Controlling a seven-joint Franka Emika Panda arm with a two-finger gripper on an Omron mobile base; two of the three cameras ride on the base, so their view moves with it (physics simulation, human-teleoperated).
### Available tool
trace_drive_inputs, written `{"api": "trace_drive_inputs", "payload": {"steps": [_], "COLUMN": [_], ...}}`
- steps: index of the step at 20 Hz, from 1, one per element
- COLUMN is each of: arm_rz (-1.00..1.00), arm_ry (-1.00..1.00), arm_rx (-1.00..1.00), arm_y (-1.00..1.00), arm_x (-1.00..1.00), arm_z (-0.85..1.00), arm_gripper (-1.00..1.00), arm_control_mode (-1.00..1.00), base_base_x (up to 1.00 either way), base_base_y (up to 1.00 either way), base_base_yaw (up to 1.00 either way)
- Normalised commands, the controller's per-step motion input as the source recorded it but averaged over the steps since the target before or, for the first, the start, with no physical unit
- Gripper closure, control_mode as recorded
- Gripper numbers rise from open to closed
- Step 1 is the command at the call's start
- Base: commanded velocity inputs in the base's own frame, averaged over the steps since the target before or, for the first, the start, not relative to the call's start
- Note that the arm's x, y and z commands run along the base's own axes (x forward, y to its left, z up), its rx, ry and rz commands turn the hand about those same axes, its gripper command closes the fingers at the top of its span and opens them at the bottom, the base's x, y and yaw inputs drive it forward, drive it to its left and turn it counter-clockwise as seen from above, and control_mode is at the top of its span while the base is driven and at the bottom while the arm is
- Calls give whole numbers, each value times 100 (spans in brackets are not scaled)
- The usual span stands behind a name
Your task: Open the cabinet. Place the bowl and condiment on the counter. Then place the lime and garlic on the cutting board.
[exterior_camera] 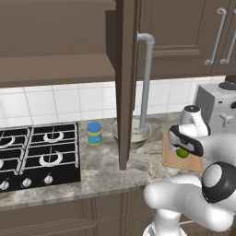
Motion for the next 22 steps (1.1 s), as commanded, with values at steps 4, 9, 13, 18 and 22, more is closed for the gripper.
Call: {"api": "trace_drive_inputs", "payload": {"steps": [4,9,13,18,22], "arm_rz": [0,0,0,0,0], "arm_ry": [-19,-16,-12,-11,-7], "arm_rx": [0,0,0,0,-2], "arm_y": [0,3,23,31,37], "arm_x": [-23,-38,-55,-60,-55], "arm_z": [38,57,69,73,64], "arm_gripper": [-100,-100,-100,-100,-100], "arm_control_mode": [-100,-100,-100,-100,-100], "base_base_x": [0,0,0,0,0], "base_base_y": [0,0,0,0,0], "base_base_yaw": [0,0,0,0,0]}}
